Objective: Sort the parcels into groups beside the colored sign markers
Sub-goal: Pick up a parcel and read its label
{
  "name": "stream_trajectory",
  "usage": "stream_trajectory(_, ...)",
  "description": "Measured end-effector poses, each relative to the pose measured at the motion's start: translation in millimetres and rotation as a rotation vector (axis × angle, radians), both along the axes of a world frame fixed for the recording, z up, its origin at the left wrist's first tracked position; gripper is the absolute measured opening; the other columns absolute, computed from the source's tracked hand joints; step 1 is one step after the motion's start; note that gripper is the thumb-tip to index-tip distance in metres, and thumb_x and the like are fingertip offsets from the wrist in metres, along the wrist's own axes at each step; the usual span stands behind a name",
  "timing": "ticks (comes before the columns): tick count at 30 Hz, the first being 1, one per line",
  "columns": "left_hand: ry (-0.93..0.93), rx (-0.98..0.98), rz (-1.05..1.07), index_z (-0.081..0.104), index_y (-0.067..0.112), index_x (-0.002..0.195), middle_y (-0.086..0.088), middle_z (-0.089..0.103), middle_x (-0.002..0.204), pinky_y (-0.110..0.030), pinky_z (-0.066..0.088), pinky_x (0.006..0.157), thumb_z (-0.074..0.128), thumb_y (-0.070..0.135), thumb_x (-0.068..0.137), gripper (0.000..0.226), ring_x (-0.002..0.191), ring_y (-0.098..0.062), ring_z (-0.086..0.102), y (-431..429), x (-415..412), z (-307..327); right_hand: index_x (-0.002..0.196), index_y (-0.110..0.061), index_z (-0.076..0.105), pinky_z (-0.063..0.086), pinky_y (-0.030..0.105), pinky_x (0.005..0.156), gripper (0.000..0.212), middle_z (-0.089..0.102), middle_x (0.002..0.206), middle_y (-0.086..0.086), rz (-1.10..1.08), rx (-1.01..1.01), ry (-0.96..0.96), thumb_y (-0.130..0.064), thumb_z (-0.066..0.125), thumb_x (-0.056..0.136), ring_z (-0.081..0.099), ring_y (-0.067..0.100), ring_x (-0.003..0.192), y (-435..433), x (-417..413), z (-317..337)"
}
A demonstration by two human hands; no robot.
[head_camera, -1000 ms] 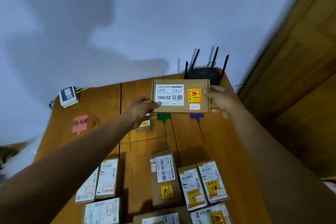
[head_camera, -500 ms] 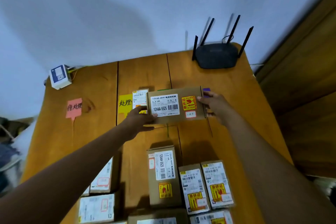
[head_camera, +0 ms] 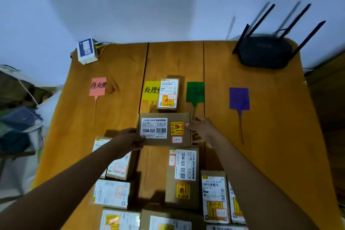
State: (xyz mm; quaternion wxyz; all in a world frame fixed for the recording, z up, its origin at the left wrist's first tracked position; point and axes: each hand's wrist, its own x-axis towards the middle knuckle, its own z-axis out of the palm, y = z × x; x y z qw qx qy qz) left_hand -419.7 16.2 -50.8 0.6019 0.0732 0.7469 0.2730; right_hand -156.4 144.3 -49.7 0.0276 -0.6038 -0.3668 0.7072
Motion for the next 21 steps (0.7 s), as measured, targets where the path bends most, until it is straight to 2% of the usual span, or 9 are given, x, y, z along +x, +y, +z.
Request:
stream_trajectory(1, 0.021, 0.003, 0.006, 0.055, 0.0, 0.129, -0.021, 0.065, 0.126, -0.044, 0.058, 0.081, 0.067, 0.0, 0.09, 0.041, 0.115, -0.036, 0.063, 0, -2, -4, 0.136, -0.018, 0.052, 0.057, 0.047, 0.088, 0.044, 0.066, 0.104, 0.002, -0.017, 0.008, -0.009, -0.019, 0.067, 0.095, 0.064, 0.024, 0.103, -1, -5, -3)
stream_trajectory(3, 0.067, 0.01, 0.004, 0.057, 0.001, 0.127, -0.019, 0.066, 0.124, -0.05, 0.056, 0.091, 0.068, 0.002, 0.09, 0.039, 0.116, -0.037, 0.063, 2, -5, -11, 0.128, -0.018, 0.057, 0.056, 0.044, 0.084, 0.03, 0.066, 0.097, -0.001, -0.053, 0.034, -0.037, -0.018, 0.063, 0.098, 0.064, 0.021, 0.094, -2, -17, -11)
stream_trajectory(5, 0.117, 0.005, -0.004, 0.06, 0.002, 0.123, -0.019, 0.066, 0.121, -0.053, 0.055, 0.095, 0.068, 0.003, 0.091, 0.033, 0.114, -0.038, 0.063, 6, -3, -18, 0.124, -0.019, 0.06, 0.055, 0.041, 0.079, 0.026, 0.07, 0.105, 0.003, -0.062, 0.064, -0.059, -0.019, 0.061, 0.099, 0.066, 0.025, 0.099, -3, -26, -18)
stream_trajectory(7, 0.187, 0.012, -0.026, 0.061, 0.002, 0.119, -0.02, 0.067, 0.118, -0.055, 0.055, 0.094, 0.067, 0.004, 0.092, 0.028, 0.111, -0.039, 0.064, 10, 0, -22, 0.123, -0.02, 0.062, 0.056, 0.042, 0.083, 0.024, 0.071, 0.117, 0.007, -0.057, 0.098, -0.084, -0.019, 0.06, 0.099, 0.067, 0.028, 0.105, -4, -32, -24)
stream_trajectory(11, 0.285, 0.047, -0.035, 0.065, 0.007, 0.116, -0.016, 0.07, 0.111, -0.053, 0.057, 0.091, 0.067, 0.008, 0.093, 0.023, 0.099, -0.033, 0.068, 12, 6, -27, 0.128, -0.02, 0.061, 0.058, 0.047, 0.091, 0.03, 0.069, 0.123, 0.007, -0.058, 0.188, -0.126, -0.021, 0.061, 0.099, 0.067, 0.026, 0.106, -9, -37, -32)
stream_trajectory(13, 0.277, 0.073, -0.035, 0.064, 0.011, 0.116, -0.013, 0.07, 0.11, -0.049, 0.057, 0.089, 0.066, 0.009, 0.094, 0.023, 0.092, -0.027, 0.066, 10, 9, -25, 0.13, -0.02, 0.06, 0.06, 0.041, 0.085, 0.032, 0.069, 0.12, 0.004, -0.061, 0.226, -0.144, -0.021, 0.061, 0.099, 0.068, 0.023, 0.099, -11, -37, -32)
stream_trajectory(16, 0.251, 0.114, -0.02, 0.058, 0.018, 0.127, -0.007, 0.07, 0.106, -0.037, 0.056, 0.077, 0.066, 0.007, 0.093, 0.036, 0.088, -0.021, 0.065, 5, 10, -21, 0.129, -0.02, 0.062, 0.06, 0.037, 0.077, 0.03, 0.068, 0.115, 0.0, -0.046, 0.296, -0.193, -0.019, 0.06, 0.099, 0.067, 0.02, 0.092, -15, -37, -31)
stream_trajectory(18, 0.263, 0.114, -0.03, 0.056, 0.015, 0.135, -0.01, 0.069, 0.118, -0.036, 0.056, 0.084, 0.068, 0.01, 0.091, 0.046, 0.099, -0.023, 0.066, 2, 8, -16, 0.124, -0.022, 0.063, 0.059, 0.035, 0.07, 0.026, 0.069, 0.116, 0.0, -0.031, 0.354, -0.24, -0.018, 0.058, 0.098, 0.065, 0.016, 0.086, -17, -35, -28)
stream_trajectory(21, 0.323, 0.125, -0.052, 0.05, 0.011, 0.143, -0.004, 0.062, 0.125, -0.036, 0.05, 0.094, 0.07, 0.011, 0.09, 0.056, 0.112, -0.025, 0.061, -4, 6, 2, 0.123, -0.014, 0.061, 0.039, 0.019, 0.054, 0.025, 0.061, 0.102, 0.0, -0.007, 0.426, -0.331, -0.02, 0.056, 0.099, 0.05, 0.002, 0.069, -21, -27, -22)
